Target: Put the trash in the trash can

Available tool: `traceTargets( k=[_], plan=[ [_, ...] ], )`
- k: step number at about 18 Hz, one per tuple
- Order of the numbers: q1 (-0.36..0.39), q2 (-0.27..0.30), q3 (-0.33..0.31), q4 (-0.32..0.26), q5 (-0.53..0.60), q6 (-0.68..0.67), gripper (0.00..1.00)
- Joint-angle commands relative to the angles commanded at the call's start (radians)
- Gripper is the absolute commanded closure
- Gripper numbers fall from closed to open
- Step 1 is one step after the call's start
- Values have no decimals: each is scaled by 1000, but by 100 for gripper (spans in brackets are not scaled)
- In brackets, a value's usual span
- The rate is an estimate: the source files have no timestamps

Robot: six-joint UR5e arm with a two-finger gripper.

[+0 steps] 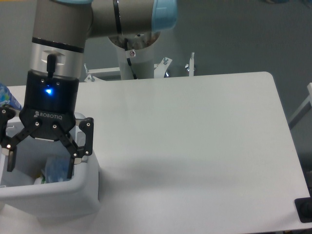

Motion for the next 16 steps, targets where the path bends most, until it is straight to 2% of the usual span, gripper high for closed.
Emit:
traceTargets(
  k=[2,5,8,11,13,16],
  plan=[
    [63,0,9,0,0,20,0],
    [141,0,-6,-12,17,170,0],
    [186,0,-50,-12,159,241,0],
    [227,3,-89,-15,294,372,0],
    [253,9,-109,-53,337,480,0],
    [307,49,-153,-121,345,674,0]
  ],
)
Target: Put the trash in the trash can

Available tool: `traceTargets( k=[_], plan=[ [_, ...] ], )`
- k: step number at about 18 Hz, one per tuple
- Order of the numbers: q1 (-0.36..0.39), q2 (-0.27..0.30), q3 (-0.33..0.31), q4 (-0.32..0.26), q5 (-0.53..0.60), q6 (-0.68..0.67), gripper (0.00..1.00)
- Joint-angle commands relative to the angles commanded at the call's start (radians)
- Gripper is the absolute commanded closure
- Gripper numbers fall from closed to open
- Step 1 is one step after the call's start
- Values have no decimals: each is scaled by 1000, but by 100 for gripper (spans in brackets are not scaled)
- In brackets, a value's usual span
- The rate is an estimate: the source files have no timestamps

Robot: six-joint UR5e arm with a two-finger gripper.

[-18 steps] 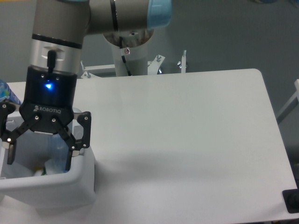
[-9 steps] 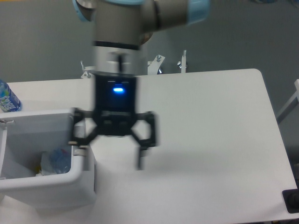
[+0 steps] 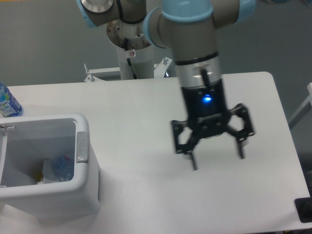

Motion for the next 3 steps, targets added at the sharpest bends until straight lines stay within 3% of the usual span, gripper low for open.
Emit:
traceTargets(
  k=[3],
  plan=[
    [25,26,-20,-60,2,146,0]
  ],
)
